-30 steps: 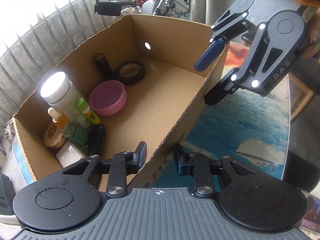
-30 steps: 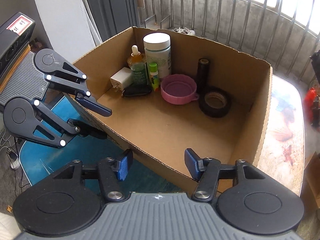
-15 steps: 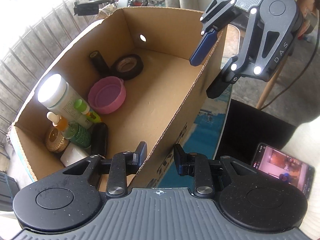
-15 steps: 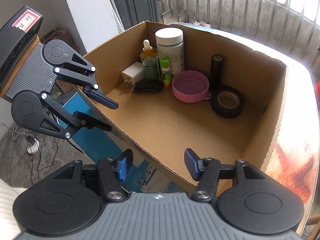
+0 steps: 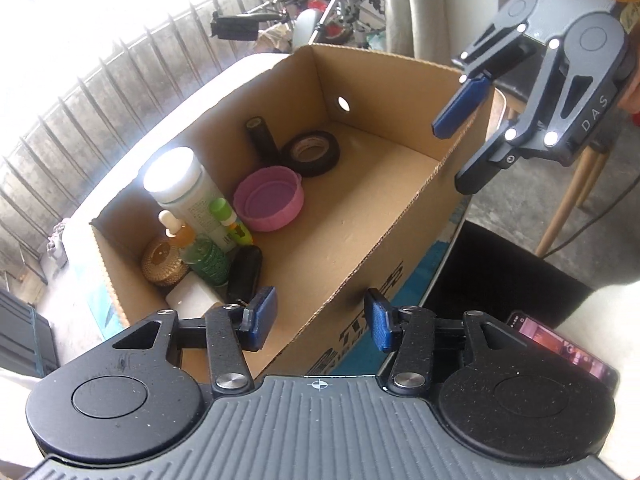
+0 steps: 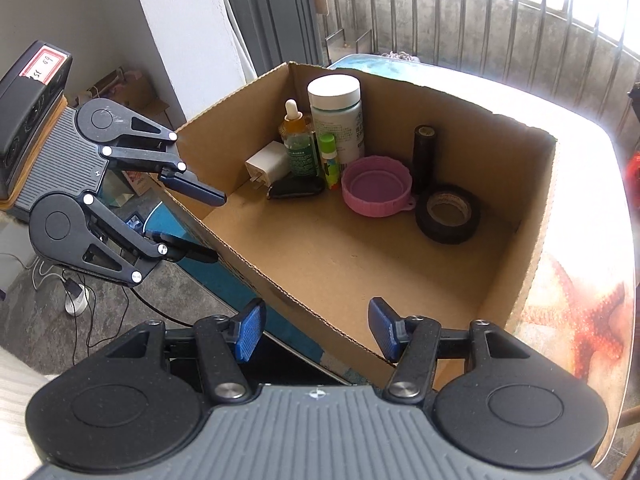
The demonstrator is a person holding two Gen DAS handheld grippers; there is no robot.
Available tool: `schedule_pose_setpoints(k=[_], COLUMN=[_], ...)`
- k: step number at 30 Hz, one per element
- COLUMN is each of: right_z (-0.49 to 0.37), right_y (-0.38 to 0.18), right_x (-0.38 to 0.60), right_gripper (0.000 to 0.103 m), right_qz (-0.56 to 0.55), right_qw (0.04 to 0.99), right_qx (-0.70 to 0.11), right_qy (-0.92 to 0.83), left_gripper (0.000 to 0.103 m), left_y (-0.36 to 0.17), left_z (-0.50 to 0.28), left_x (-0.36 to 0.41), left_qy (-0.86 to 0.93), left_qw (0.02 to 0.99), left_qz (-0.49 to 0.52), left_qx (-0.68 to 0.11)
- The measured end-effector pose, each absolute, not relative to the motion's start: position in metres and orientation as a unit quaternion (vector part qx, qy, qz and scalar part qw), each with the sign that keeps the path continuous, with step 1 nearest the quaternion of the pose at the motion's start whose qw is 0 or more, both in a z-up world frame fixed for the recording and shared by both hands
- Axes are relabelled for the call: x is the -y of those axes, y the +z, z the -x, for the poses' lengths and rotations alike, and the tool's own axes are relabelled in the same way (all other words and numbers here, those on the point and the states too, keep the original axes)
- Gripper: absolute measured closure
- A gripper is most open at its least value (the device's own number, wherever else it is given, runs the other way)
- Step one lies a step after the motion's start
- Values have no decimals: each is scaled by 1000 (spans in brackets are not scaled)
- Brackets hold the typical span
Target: Organize rigid objects
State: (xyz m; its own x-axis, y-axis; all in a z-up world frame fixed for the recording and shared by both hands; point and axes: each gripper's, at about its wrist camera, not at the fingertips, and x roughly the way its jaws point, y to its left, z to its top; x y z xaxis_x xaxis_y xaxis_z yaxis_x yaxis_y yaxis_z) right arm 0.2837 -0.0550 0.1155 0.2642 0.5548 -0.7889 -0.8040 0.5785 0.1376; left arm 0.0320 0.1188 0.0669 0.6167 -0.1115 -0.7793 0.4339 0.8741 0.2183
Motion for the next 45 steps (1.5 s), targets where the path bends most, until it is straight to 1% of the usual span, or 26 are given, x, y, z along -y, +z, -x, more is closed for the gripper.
schedule_pose_setpoints(k=[2, 4, 5, 7, 9, 10, 11, 12, 14, 17, 20, 24, 28, 31, 36, 45], right_z=[-277, -271, -266, -261, -256, -254, -250, -248, -241, -234, -235, -233, -231, -229, -228, -229], right_y=[127, 136, 141, 146, 147, 148, 148, 149, 150, 152, 150, 148, 147, 147, 146, 149], right_x=[64, 71, 75, 82, 89, 92, 96, 96, 99, 100, 102, 99, 101, 101, 99, 102], right_gripper=[43, 43, 43, 43, 43, 43, 43, 43, 43, 42, 41, 41, 41, 37, 37, 36], right_qz=[133, 117, 101, 74, 40, 26, 12, 7, -12, -43, -77, -60, -58, -56, -42, -46], right_qw=[792, 802, 812, 830, 853, 861, 872, 877, 894, 906, 903, 906, 911, 913, 918, 920], right_qx=[-408, -396, -386, -374, -364, -355, -342, -335, -311, -292, -296, -303, -303, -302, -300, -297], right_qy=[434, 432, 426, 407, 372, 363, 351, 346, 323, 303, 301, 290, 274, 267, 257, 251], left_gripper=[42, 35, 32, 30, 21, 11, 4, 3, 0, 0, 0, 0, 0, 0, 0, 0], left_y=[79, 86, 90, 93, 96, 97, 98, 99, 99, 94, 89, 84, 86, 91, 99, 102], left_z=[-23, -18, -15, -10, -6, -3, -2, -1, -1, -6, -8, -4, -2, -1, -3, -5], left_x=[-123, -127, -130, -129, -129, -128, -126, -123, -119, -114, -111, -108, -102, -101, -91, -82], left_qy=[-139, -122, -107, -76, -63, -44, -27, -8, 23, 69, 87, 86, 108, 121, 131, 94], left_qw=[894, 906, 915, 928, 936, 944, 951, 956, 962, 963, 959, 957, 955, 955, 957, 960], left_qz=[-174, -155, -141, -112, -95, -86, -82, -78, -67, -42, -20, 10, 11, 13, -21, -22], left_qx=[-390, -374, -362, -347, -333, -314, -298, -282, -263, -256, -268, -278, -277, -271, -259, -263])
